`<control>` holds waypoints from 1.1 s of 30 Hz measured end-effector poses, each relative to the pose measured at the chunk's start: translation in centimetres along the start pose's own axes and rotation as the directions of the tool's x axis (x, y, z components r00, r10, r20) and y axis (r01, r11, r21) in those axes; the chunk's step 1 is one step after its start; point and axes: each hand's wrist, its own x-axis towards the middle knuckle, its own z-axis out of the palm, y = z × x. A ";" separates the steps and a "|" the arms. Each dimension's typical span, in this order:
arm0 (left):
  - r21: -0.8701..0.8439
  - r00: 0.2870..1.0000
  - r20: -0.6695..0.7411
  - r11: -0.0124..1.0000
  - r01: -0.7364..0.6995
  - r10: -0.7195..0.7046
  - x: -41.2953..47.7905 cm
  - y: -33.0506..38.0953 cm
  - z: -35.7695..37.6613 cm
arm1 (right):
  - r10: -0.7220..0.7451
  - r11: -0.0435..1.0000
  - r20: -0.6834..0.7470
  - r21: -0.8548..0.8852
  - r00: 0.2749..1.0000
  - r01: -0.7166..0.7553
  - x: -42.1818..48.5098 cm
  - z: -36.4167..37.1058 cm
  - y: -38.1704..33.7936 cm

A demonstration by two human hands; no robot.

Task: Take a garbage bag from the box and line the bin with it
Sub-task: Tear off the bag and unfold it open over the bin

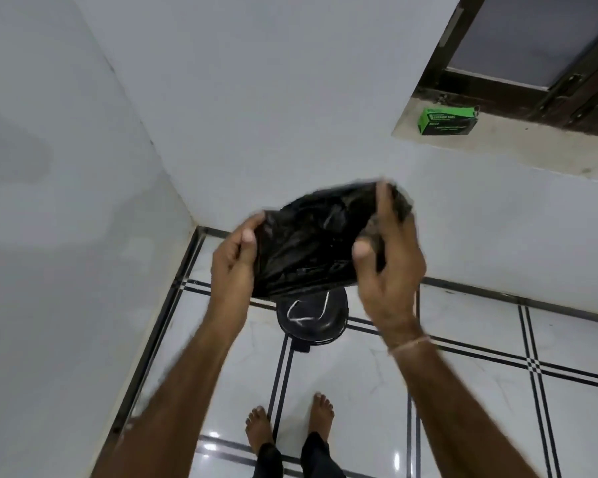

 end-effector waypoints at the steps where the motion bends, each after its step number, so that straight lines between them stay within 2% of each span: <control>1: 0.045 0.996 -0.009 0.995 0.091 -0.090 -1.2 -1.6 0.1 | 0.119 0.991 0.160 -0.078 0.980 -0.108 -2.3 0.8 0.7; 2: 0.078 0.976 -0.038 0.973 0.217 -0.214 -2.5 -3.4 0.2 | 0.311 0.948 0.379 -0.186 0.872 -0.258 -4.8 1.5 1.5; 3: 0.102 0.937 -0.096 0.933 0.345 -0.336 -3.9 -5.1 0.0 | 0.471 0.882 0.532 -0.315 0.704 -0.352 -7.3 1.9 2.6; 4: 0.097 0.899 -0.148 0.898 0.428 -0.412 -4.8 -6.3 -0.4 | 0.538 0.843 0.589 -0.354 0.603 -0.406 -8.7 2.1 3.8; 5: 0.072 0.883 -0.170 0.888 0.453 -0.437 -4.9 -6.9 -1.0 | 0.570 0.817 0.574 -0.322 0.588 -0.478 -8.9 2.2 4.7; 7: 0.026 0.889 -0.171 0.900 0.434 -0.424 -3.6 -7.0 -1.8 | 0.630 0.741 0.481 -0.138 0.610 -0.657 -6.9 2.0 5.1; 10: 0.007 0.923 -0.128 0.930 0.367 -0.363 -1.0 -5.4 -1.5 | 0.615 0.669 0.490 0.090 0.618 -0.738 -3.0 2.4 4.6; 11: 0.014 0.935 -0.118 0.941 0.339 -0.335 -0.2 -4.9 -1.4 | 0.595 0.689 0.483 0.104 0.642 -0.717 -2.0 2.6 3.9; 14: 0.040 0.964 -0.114 0.968 0.247 -0.241 0.9 -4.4 -1.5 | 0.483 0.848 0.360 0.035 0.799 -0.528 -0.9 2.7 2.9; 15: 0.060 0.964 -0.115 0.967 0.248 -0.240 1.1 -4.6 -1.8 | 0.469 0.866 0.378 -0.022 0.798 -0.499 -1.1 2.9 2.8; 17: 0.083 0.946 -0.130 0.947 0.309 -0.297 0.4 -5.4 -2.3 | 0.531 0.830 0.466 -0.117 0.708 -0.545 -2.5 3.0 3.1; 18: 0.109 0.947 -0.129 0.945 0.308 -0.294 -0.1 -5.8 -2.6 | 0.548 0.818 0.474 -0.132 0.689 -0.559 -3.1 2.9 3.3; 29: 0.243 0.994 -0.003 0.964 0.108 -0.110 1.6 -2.6 -2.3 | 0.553 0.773 0.367 0.110 0.748 -0.625 -1.6 1.9 1.2; 33: 0.178 0.985 -0.069 0.970 0.165 -0.155 2.1 -2.9 -2.1 | 0.546 0.766 0.366 0.145 0.754 -0.626 -1.3 2.0 2.1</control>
